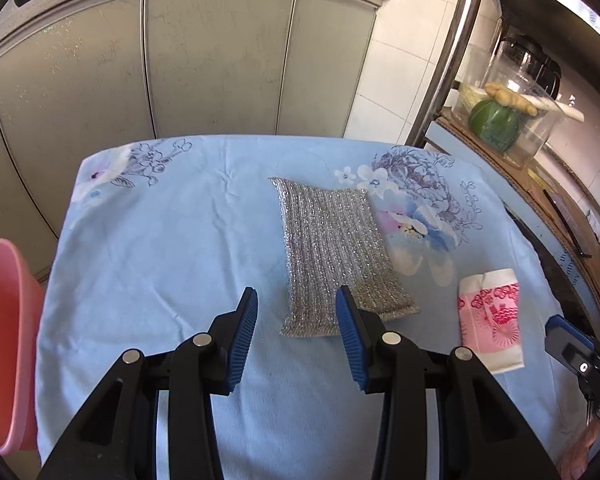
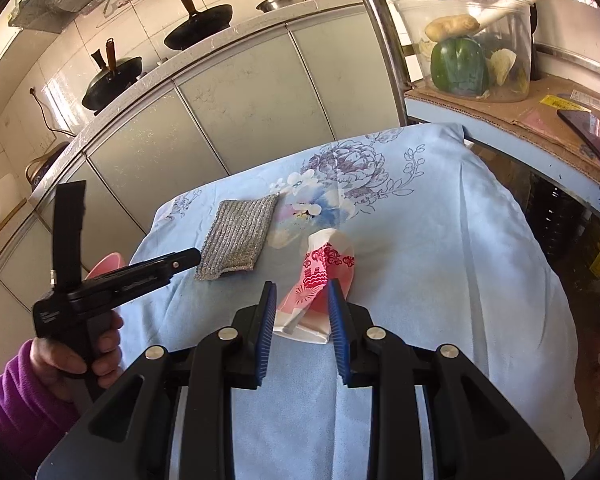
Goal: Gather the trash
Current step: 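Grasp the silver mesh pad with the left tool while the right tool grasps the pink paper cup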
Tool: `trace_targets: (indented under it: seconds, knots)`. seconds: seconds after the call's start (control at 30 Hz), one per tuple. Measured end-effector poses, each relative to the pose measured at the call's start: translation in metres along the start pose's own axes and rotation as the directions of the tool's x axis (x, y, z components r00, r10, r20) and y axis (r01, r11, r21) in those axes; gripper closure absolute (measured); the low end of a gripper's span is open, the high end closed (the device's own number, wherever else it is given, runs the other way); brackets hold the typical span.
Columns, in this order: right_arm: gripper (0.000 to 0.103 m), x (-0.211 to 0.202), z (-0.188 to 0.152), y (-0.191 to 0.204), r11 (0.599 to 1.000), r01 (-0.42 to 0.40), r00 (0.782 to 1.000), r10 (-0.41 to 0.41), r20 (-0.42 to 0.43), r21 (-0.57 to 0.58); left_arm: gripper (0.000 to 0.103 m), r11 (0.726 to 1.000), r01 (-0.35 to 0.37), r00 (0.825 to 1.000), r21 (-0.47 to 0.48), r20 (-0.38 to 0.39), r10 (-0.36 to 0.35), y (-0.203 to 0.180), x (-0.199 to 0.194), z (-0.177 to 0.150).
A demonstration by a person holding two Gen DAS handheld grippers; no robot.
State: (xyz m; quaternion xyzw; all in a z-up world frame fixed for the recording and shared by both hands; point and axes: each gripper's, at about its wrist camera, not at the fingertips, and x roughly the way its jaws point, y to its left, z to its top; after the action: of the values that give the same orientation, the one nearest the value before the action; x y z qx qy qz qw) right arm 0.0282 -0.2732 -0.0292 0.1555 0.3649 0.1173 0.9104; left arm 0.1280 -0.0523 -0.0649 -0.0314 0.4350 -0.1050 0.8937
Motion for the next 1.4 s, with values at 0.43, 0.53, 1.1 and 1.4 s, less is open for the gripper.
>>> trace_targets:
  seconds: [0.43,0.53,1.1,1.4]
  knots:
    - [0.076,0.011,0.002,-0.006,1.000,-0.001,1.000,0.001,-0.025,0.022,0.083,0.999,0.044,0.999,-0.017,-0.017,-0.044,-0.004,0.018,0.000]
    - [0.076,0.013,0.000,-0.007,1.000,-0.001,0.999,0.002,-0.032,0.027,0.095,0.999,0.047,0.999,-0.003,0.000,-0.047,-0.007,0.014,-0.001]
    - [0.076,0.025,0.000,-0.004,1.000,-0.007,0.997,0.009,-0.076,0.029,0.097,0.995,0.083,0.988,0.061,0.123,-0.090,-0.022,-0.050,-0.011]
    - [0.076,0.028,-0.001,-0.005,1.000,0.002,0.997,-0.001,-0.071,0.026,0.097,0.994,0.099,0.985,0.046,0.136,-0.104,-0.018,-0.062,-0.016]
